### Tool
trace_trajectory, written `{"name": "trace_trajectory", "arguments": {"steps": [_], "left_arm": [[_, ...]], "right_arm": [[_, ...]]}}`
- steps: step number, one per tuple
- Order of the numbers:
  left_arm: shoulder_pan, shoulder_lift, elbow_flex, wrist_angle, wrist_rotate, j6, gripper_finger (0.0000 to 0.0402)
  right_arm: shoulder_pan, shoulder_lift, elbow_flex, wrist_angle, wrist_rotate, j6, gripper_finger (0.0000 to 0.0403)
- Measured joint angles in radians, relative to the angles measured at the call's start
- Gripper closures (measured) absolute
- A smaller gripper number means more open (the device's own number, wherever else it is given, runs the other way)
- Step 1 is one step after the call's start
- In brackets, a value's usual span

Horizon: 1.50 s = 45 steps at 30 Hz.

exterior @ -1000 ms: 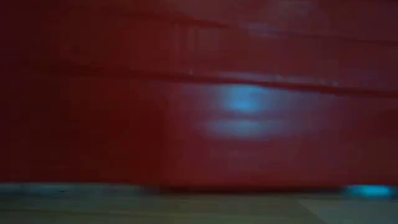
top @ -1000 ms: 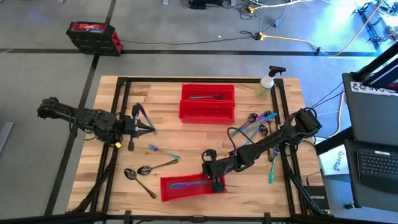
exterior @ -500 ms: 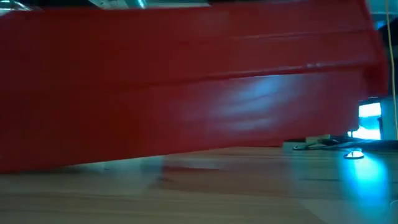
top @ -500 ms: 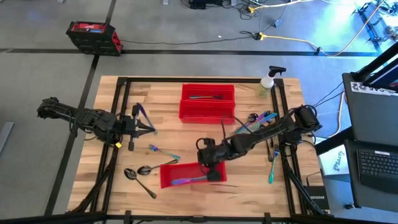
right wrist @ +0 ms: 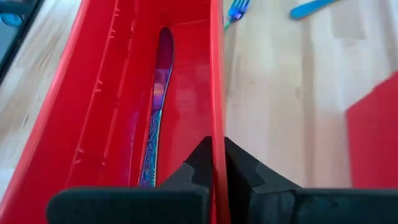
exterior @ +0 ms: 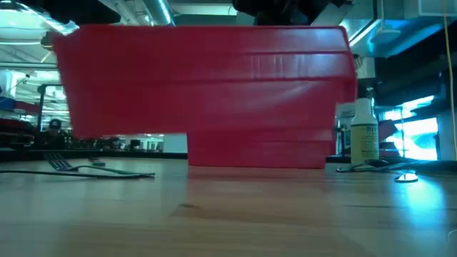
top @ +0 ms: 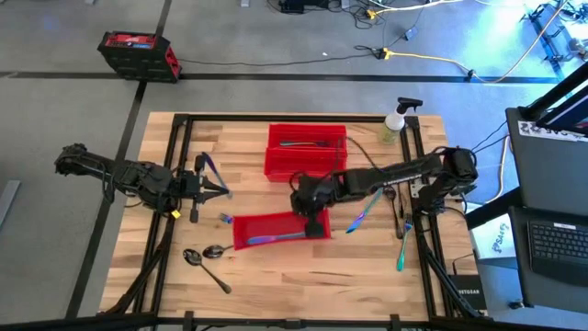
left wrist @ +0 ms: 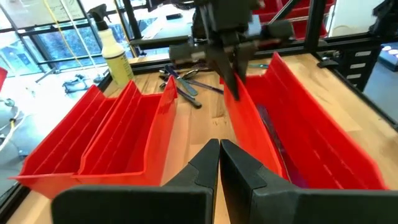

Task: Sort silverware
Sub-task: Move the bottom red bin to the center of the table

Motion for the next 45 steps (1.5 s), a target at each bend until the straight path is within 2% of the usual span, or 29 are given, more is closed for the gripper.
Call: {"name": "trace_trajectory", "arguments": {"steps": [4,11,19,29,36,45], "left_arm": [[0.0,0.0,0.0,-0.015,-0.018,-0.001,0.0402],[0.0,0.0,0.0,-0.016,-0.037,-0.003,0.0402],[0.0,0.0,0.0,-0.016,-0.061,-0.012,0.0402],[0.0,0.0,0.0,-0.016,-0.083,-0.022,0.0402],[0.0,0.0,0.0,-0.018,-0.084,-0.008,0.0402],[0.0,0.0,0.0,-0.046,-0.087,-0.012,0.0402]], "right_arm": [[-0.063,-0.049,-0.062,0.07,-0.05,-0.033,0.0403],[-0.165,-0.062,-0.194,0.223,-0.141,-0.043,0.0403],[-0.21,-0.063,-0.258,0.244,-0.169,-0.064,0.0403],[-0.214,-0.063,-0.353,0.32,-0.137,-0.032,0.0403],[-0.213,-0.063,-0.355,0.311,-0.143,-0.01,0.0398],[-0.213,-0.063,-0.355,0.299,-0.115,0.024,0.0343]]}}
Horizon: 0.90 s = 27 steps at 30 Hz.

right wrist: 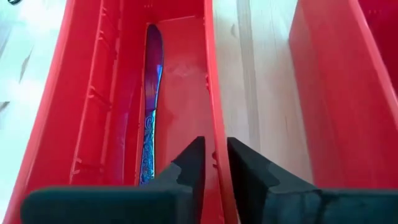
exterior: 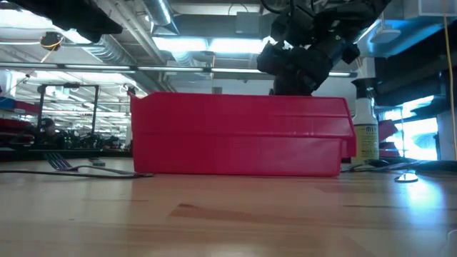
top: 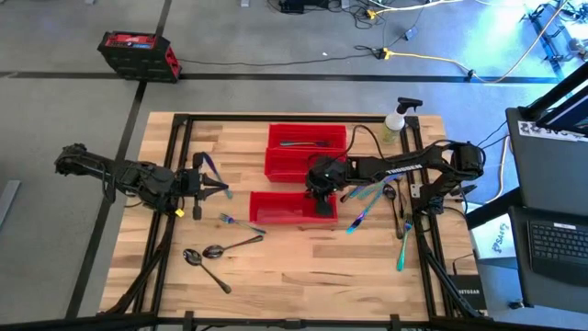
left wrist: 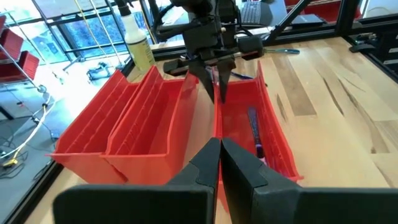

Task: Sort silverware
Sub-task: Move the bottom red bin to the center of the table, then put the black spoon into the middle red bin

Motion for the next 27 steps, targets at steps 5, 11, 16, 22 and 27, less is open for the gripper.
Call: {"name": "trace_trajectory", "arguments": {"steps": [5,11,16,22,27], "left_arm": [[0.0,0.0,0.0,0.0,0.009,-0.018,0.0402],[0.0,0.0,0.0,-0.083,0.061,-0.091,0.0402],[0.0,0.0,0.0,-0.09,0.062,-0.127,0.0402],[0.0,0.0,0.0,-0.089,0.062,-0.13,0.0402],[0.0,0.0,0.0,-0.091,0.063,-0.133,0.0402]], "right_arm": [[0.0,-0.002,0.0,-0.002,-0.009,-0.005,0.0298],[0.0,-0.005,0.0,-0.002,0.002,-0.007,0.0257],[0.0,-0.009,0.012,-0.022,0.011,-0.01,0.0234],[0.0,-0.04,0.072,-0.078,0.027,-0.039,0.0223],[0.001,-0.051,0.148,-0.214,0.072,-0.071,0.0224]]}}
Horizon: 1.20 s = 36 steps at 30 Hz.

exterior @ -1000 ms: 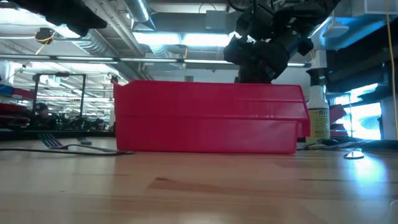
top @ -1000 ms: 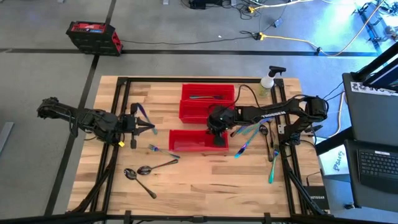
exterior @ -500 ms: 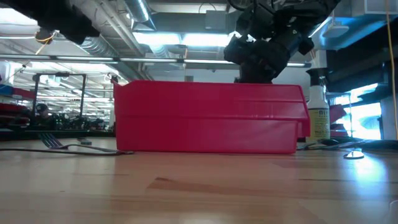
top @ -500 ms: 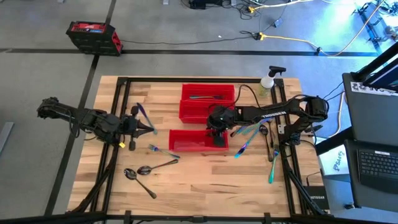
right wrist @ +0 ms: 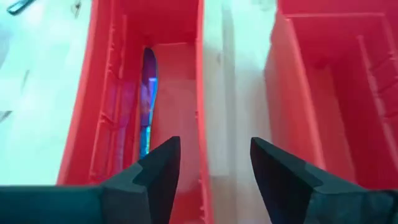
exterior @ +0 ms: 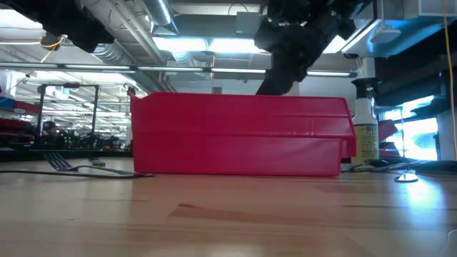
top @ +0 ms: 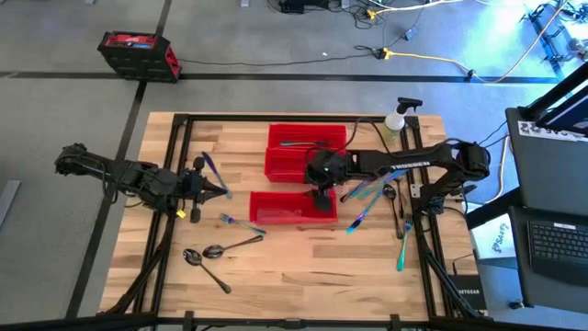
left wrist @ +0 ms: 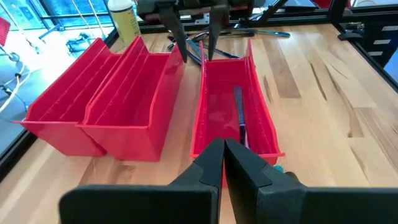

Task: Sort silverware
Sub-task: Put the black spoon into the middle red bin

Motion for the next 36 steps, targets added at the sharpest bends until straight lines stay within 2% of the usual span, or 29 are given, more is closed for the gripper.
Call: {"name": "trace_trajectory", "arguments": {"steps": [4,8,11,15,18,23,26,30,33,36], "left_arm": [[0.0,0.0,0.0,-0.004,0.005,-0.002,0.0402],[0.001,0.0,0.0,0.039,-0.053,0.007,0.0402],[0.001,0.0,0.0,0.103,-0.082,0.052,0.0402],[0.025,0.009,0.0,0.216,-0.137,0.102,0.0402],[0.084,0.035,0.0,0.316,-0.13,0.167,0.0402],[0.278,0.151,0.0,0.486,-0.107,0.312,0.0402],[0.449,0.254,0.0,0.605,-0.009,0.353,0.0402],[0.687,0.422,0.0,0.818,0.12,0.298,0.0402],[0.812,0.545,0.0,0.965,0.217,0.271,0.0402],[0.911,0.662,0.024,1.07,0.287,0.268,0.0402]], "right_arm": [[0.0,0.0,0.069,-0.093,0.027,-0.024,0.0224],[0.0,0.0,0.151,-0.174,0.035,-0.025,0.0225],[-0.001,-0.019,0.182,-0.141,-0.032,-0.044,0.0226],[-0.015,-0.062,0.184,-0.05,-0.015,-0.102,0.0226],[-0.065,-0.092,0.184,-0.007,-0.025,-0.113,0.0226],[-0.208,-0.098,0.182,0.044,-0.196,-0.15,0.0226],[-0.315,-0.08,0.18,0.062,-0.315,-0.203,0.0226],[-0.471,-0.058,0.179,0.074,-0.419,-0.245,0.0226],[-0.575,-0.045,0.179,0.037,-0.546,-0.292,0.0226],[-0.645,-0.025,0.179,0.079,-0.598,-0.305,0.0226]]}}
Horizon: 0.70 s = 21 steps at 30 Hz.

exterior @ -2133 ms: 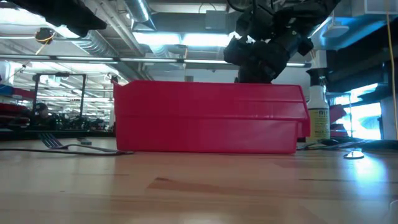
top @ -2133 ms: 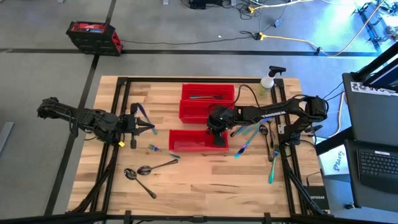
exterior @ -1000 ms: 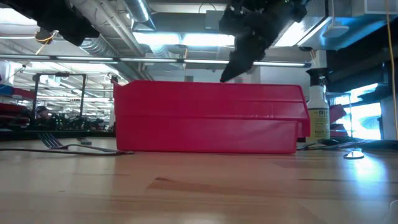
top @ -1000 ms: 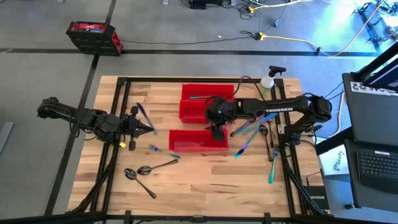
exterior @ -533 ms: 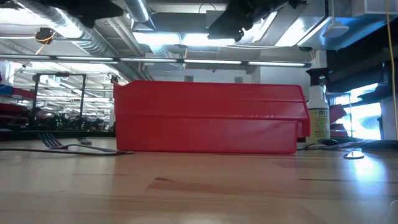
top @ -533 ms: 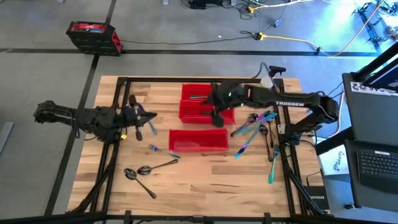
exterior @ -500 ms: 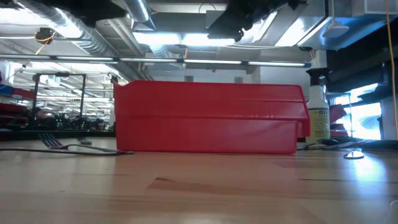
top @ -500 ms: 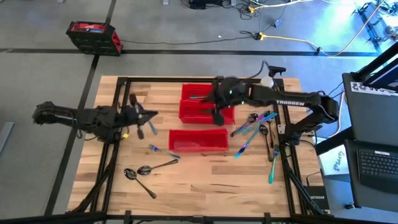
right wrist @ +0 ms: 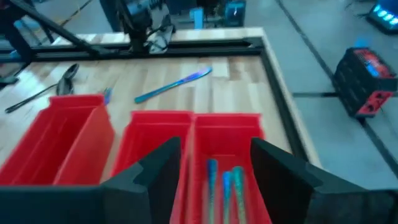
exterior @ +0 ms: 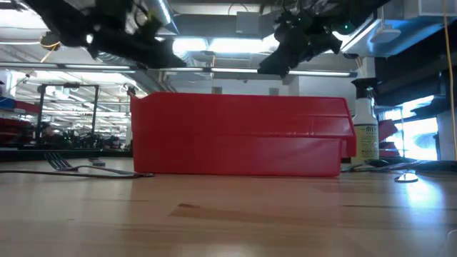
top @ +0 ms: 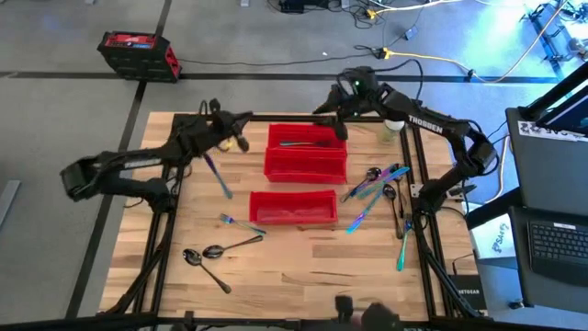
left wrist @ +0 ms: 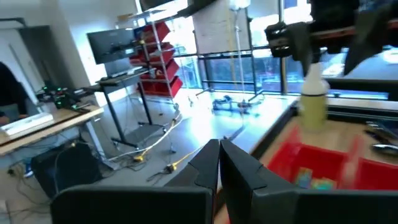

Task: Sort silverware
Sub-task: Put the black spoon into the middle red bin

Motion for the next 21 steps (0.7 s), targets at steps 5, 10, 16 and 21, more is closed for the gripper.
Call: {"name": "trace_trajectory", "arguments": {"steps": [5,10,16,21], "left_arm": [[0.125,0.163,0.108,0.011,0.234,-0.034,0.0402],[0.182,0.287,0.201,0.01,0.342,-0.01,0.0402],[0.249,0.369,0.281,0.011,0.462,-0.005,0.0402],[0.286,0.4,0.316,0.012,0.501,0.004,0.0402]], "right_arm": [[-0.059,0.035,0.0,0.018,-0.006,-0.003,0.0226],[-0.079,0.044,0.0,0.023,-0.006,-0.028,0.0226],[-0.09,0.044,0.0,0.069,0.026,-0.033,0.0226],[-0.112,0.044,0.0,0.076,0.071,-0.052,0.0226]]}}
